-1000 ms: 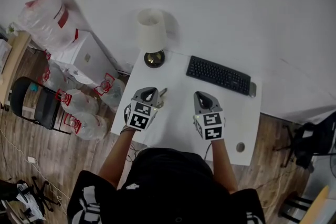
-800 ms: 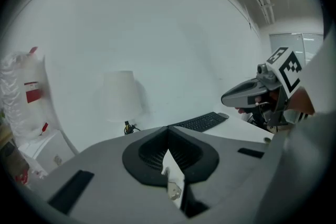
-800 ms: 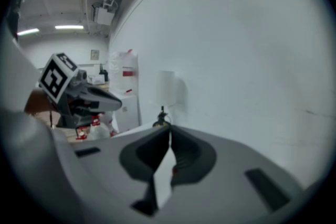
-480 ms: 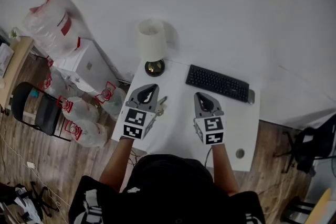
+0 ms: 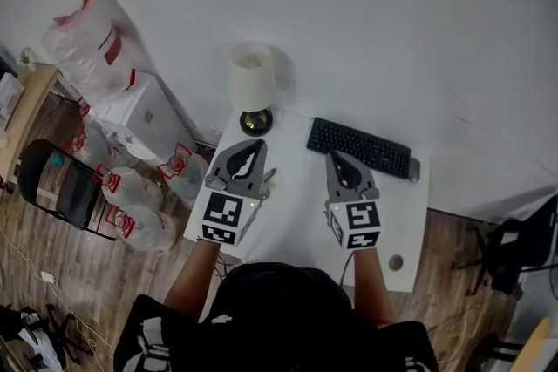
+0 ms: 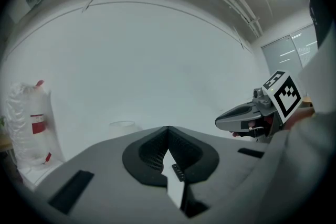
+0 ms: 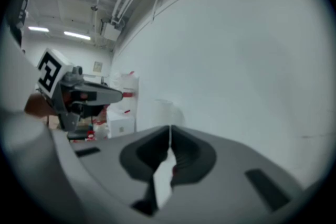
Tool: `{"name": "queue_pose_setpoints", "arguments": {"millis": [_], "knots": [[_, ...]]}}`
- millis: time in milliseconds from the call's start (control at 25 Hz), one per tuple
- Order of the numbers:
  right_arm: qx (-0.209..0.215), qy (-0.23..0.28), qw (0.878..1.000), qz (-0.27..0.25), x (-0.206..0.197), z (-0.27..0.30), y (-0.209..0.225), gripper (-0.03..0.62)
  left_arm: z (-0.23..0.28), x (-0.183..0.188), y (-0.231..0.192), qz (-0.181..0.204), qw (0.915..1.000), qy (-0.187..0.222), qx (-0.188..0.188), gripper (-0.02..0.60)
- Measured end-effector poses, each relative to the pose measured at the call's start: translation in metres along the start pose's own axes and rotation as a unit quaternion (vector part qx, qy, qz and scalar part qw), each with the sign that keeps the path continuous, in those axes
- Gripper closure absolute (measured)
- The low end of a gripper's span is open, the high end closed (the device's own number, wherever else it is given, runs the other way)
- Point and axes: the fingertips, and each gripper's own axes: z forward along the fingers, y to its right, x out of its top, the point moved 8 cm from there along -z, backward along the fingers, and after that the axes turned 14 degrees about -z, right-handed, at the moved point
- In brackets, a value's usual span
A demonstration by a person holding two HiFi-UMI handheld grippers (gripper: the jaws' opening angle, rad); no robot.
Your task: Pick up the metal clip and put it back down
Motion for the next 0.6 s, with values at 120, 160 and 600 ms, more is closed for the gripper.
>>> {"name": "queue_pose_setpoints", "arguments": {"millis": [120, 160, 600], "knots": [[-0.006, 0.013, 1.0, -0.004, 0.01, -0.003, 0.002, 0.559, -0.003, 0.006, 0.001, 0.003, 0.9999, 0.01, 0.001, 0.555], [-0.008, 0.016, 1.0, -0.006, 0.012, -0.004, 0.003, 0.559, -0.004, 0.006, 0.001, 0.003, 0.9999, 0.012, 0.001, 0.555], [-0.016, 0.018, 1.0, -0.003, 0.013, -0.01, 0.003, 0.559, -0.008, 0.008, 0.005, 0.004, 0.9999, 0.014, 0.004, 0.556]]}}
